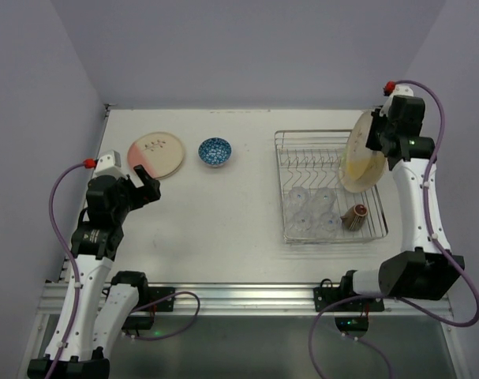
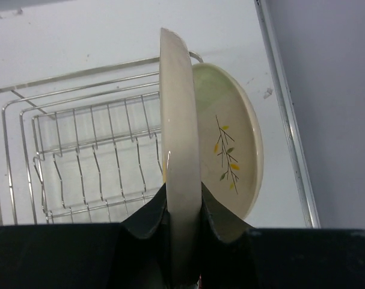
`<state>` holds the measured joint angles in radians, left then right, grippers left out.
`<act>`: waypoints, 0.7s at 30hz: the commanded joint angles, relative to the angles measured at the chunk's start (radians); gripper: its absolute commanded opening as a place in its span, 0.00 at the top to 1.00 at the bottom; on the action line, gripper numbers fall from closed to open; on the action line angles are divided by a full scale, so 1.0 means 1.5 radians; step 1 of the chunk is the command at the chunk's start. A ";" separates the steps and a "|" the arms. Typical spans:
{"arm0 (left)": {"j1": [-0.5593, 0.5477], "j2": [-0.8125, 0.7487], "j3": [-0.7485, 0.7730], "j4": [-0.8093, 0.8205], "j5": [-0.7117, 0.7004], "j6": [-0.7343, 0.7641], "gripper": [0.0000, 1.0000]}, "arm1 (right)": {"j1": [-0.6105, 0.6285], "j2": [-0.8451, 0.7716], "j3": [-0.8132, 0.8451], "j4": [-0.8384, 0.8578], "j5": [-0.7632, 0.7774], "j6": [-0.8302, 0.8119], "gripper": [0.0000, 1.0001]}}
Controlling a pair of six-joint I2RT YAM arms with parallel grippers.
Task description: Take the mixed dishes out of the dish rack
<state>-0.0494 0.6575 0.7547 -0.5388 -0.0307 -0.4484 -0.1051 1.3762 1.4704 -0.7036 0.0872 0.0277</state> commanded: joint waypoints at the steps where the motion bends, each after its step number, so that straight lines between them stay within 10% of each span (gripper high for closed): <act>1: -0.006 -0.005 0.000 0.027 -0.008 0.018 0.00 | 0.004 -0.068 0.059 0.055 0.012 0.046 1.00; 9: -0.008 0.036 0.018 0.063 0.122 0.030 0.00 | 0.004 -0.191 -0.025 0.165 -0.229 0.216 1.00; 13: -0.008 0.119 0.020 0.163 0.451 -0.005 0.00 | 0.004 -0.221 -0.104 0.285 -0.434 0.342 1.00; 21: -0.070 0.222 -0.013 0.641 0.691 -0.272 0.00 | 0.065 -0.232 -0.358 0.685 -0.597 0.690 1.00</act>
<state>-0.1047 0.9718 0.7288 0.0139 0.7933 -0.6674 -0.0582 1.0321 0.9833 -0.0708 -0.6628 0.7818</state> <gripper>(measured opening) 0.997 0.188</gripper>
